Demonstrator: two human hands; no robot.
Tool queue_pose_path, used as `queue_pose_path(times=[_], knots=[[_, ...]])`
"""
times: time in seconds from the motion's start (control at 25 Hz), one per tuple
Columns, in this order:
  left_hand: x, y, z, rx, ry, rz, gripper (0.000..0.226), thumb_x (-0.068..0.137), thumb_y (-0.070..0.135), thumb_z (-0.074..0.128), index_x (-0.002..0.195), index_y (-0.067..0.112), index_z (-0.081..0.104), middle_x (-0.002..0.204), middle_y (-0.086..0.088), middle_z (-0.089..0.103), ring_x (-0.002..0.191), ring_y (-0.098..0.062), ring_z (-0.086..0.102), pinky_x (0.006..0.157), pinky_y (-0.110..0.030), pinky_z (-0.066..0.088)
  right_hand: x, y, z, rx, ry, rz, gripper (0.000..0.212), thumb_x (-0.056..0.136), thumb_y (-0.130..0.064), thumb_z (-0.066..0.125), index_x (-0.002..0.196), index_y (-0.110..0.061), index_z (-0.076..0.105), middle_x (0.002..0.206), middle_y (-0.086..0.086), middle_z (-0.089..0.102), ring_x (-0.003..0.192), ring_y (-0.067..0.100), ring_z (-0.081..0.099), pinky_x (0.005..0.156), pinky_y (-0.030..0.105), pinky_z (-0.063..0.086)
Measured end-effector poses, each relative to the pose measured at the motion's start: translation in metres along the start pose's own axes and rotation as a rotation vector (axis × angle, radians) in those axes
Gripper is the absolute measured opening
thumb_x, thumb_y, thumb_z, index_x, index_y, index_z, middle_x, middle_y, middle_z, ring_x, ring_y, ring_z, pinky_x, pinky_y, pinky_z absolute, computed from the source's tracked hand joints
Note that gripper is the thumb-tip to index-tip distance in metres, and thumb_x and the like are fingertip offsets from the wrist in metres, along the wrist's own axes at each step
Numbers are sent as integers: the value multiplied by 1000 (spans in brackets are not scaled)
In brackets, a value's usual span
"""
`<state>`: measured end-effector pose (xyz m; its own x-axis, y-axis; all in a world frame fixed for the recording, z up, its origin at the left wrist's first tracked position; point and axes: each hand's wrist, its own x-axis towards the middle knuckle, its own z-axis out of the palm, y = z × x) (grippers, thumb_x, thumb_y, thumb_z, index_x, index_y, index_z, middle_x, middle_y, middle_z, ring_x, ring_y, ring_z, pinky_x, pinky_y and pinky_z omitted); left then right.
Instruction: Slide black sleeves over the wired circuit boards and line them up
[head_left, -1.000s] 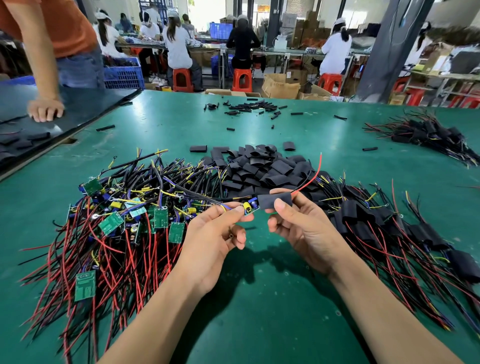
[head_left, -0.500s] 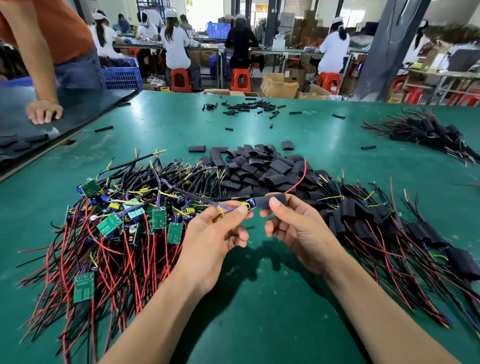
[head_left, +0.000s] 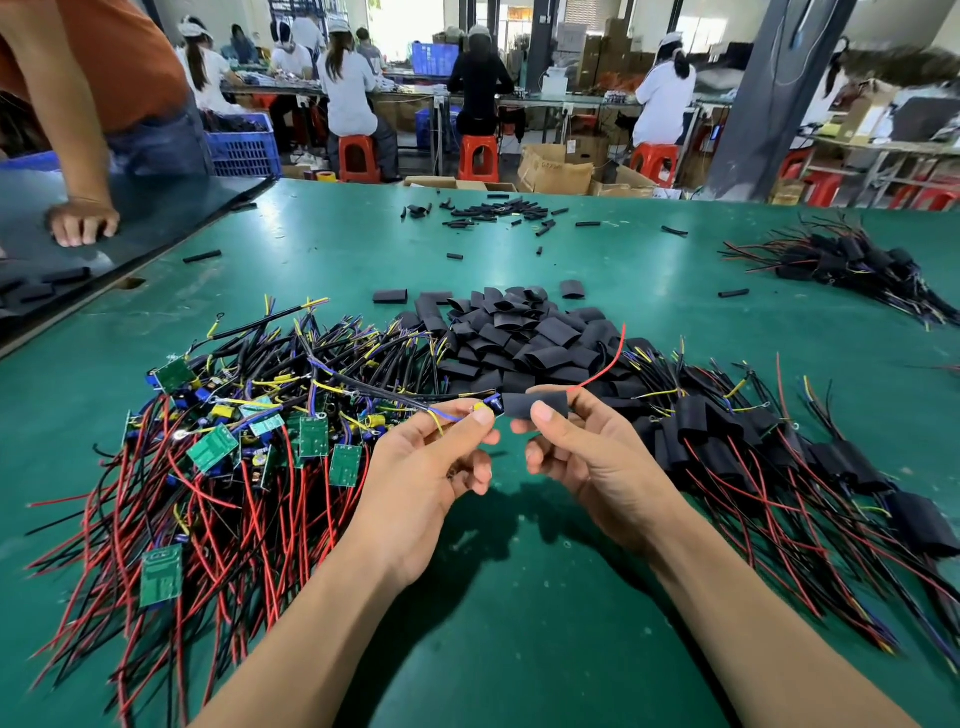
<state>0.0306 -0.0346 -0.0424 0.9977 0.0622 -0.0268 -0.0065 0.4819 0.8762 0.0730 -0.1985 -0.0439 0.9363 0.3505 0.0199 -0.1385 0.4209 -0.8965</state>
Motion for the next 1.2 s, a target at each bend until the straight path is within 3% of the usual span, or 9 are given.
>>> queue_pose_path(times=[0.2, 0.64, 0.8, 1.2], knots=[[0, -2, -1, 9, -23, -11, 15, 78, 20, 72, 89, 10, 70, 78, -10, 67, 52, -16, 52, 51, -22, 45, 0, 0, -2, -81, 11, -10, 34, 78, -20, 73, 108, -9, 62, 84, 10, 71, 52, 16, 57, 54, 24, 50], [0, -2, 0, 41, -2, -22, 31, 73, 20, 75, 99, 4, 67, 78, -10, 66, 51, -15, 53, 49, -22, 45, 0, 4, -3, -110, -29, -16, 31, 80, -21, 72, 103, -3, 62, 81, 12, 70, 54, 17, 57, 56, 25, 50], [1, -2, -1, 17, 26, -46, 25, 76, 28, 74, 84, 8, 63, 80, -10, 67, 53, -15, 52, 52, -24, 44, 0, 3, -2, -107, 8, -59, 33, 79, -20, 72, 106, -2, 62, 80, 11, 71, 53, 15, 57, 54, 23, 50], [1, -3, -2, 40, 30, -63, 21, 75, 16, 72, 92, 6, 66, 80, -11, 74, 53, -15, 59, 51, -21, 49, -2, 2, -5, -204, -72, -61, 39, 80, -24, 78, 109, -2, 62, 88, 15, 73, 59, 19, 61, 62, 26, 53]])
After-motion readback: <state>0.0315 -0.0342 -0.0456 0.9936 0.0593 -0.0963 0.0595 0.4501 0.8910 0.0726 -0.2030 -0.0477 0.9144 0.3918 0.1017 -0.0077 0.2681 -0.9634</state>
